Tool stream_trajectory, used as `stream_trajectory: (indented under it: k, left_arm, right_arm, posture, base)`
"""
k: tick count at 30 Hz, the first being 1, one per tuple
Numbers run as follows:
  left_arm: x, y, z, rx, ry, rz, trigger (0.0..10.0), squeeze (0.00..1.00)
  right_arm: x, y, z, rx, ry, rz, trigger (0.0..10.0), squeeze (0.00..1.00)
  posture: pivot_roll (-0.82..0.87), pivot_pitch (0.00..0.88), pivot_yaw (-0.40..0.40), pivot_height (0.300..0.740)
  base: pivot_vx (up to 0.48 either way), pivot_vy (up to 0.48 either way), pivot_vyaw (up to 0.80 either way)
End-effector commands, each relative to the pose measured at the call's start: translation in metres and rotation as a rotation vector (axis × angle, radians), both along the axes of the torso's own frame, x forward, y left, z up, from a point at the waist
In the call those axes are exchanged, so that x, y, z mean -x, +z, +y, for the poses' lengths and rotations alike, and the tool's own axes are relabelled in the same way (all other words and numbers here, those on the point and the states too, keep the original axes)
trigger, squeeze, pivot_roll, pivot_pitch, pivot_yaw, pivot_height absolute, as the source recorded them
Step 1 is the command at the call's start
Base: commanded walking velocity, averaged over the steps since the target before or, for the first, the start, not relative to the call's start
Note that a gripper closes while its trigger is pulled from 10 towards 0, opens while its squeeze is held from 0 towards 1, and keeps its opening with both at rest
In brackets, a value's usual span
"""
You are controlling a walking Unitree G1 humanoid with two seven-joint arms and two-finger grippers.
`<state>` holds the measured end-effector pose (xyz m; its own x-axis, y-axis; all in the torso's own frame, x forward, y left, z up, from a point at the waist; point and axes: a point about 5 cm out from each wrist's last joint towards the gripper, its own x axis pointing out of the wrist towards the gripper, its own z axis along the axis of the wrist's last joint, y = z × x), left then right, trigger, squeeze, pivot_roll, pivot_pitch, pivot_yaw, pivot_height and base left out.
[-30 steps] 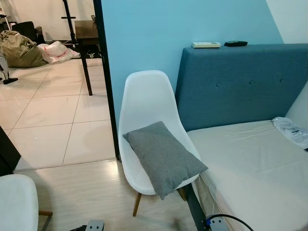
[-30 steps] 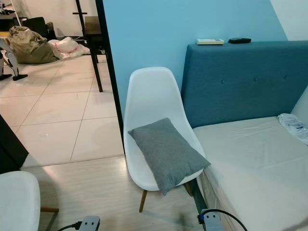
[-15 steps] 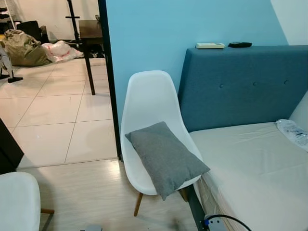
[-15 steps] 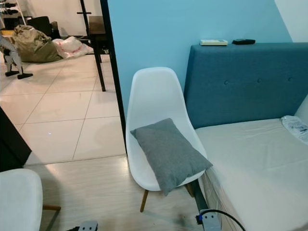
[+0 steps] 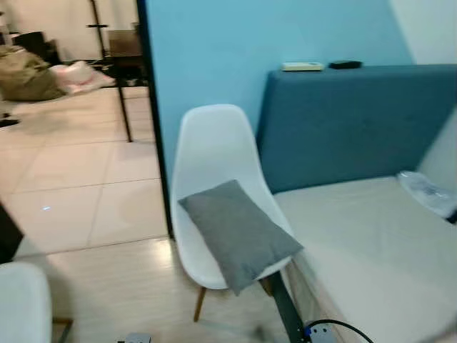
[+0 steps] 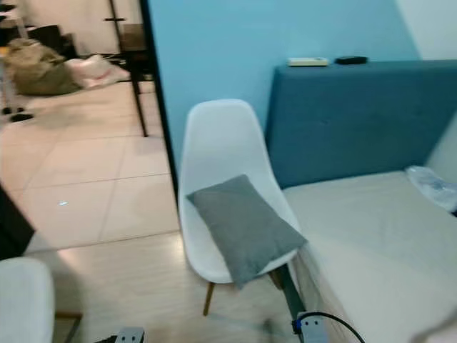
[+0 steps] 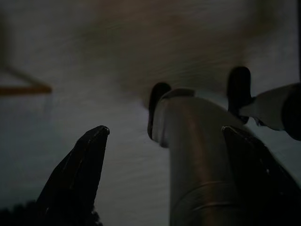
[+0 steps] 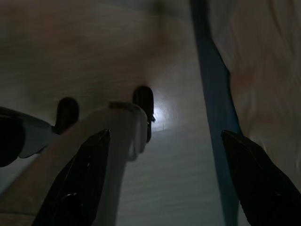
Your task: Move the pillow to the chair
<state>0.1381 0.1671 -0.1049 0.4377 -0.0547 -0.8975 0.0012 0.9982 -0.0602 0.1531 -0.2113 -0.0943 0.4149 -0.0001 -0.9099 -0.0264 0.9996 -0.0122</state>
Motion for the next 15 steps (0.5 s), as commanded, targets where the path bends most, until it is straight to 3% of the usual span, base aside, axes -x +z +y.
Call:
stream_trajectory:
  k: [1,15]
  left_arm:
    - [0.0006,-0.0006,-0.0038,0.006,-0.016,0.009,10.0,0.00]
    - [-0.0029,0.0006,-0.0052,0.005,-0.038,0.000,10.0,0.00]
  right_arm:
    - [0.0035,-0.0009,-0.0026,-0.001,-0.012,0.016,10.0,0.00]
    - [0.0046,-0.0015,-0.0020,-0.011,-0.034,0.022,10.0,0.00]
  posture:
    - [0.02,0.000,-0.066,0.740]
    - [0.00,0.000,-0.050,0.740]
  base:
    - [0.000,0.000,-0.80]
    - [0.000,0.000,-0.80]
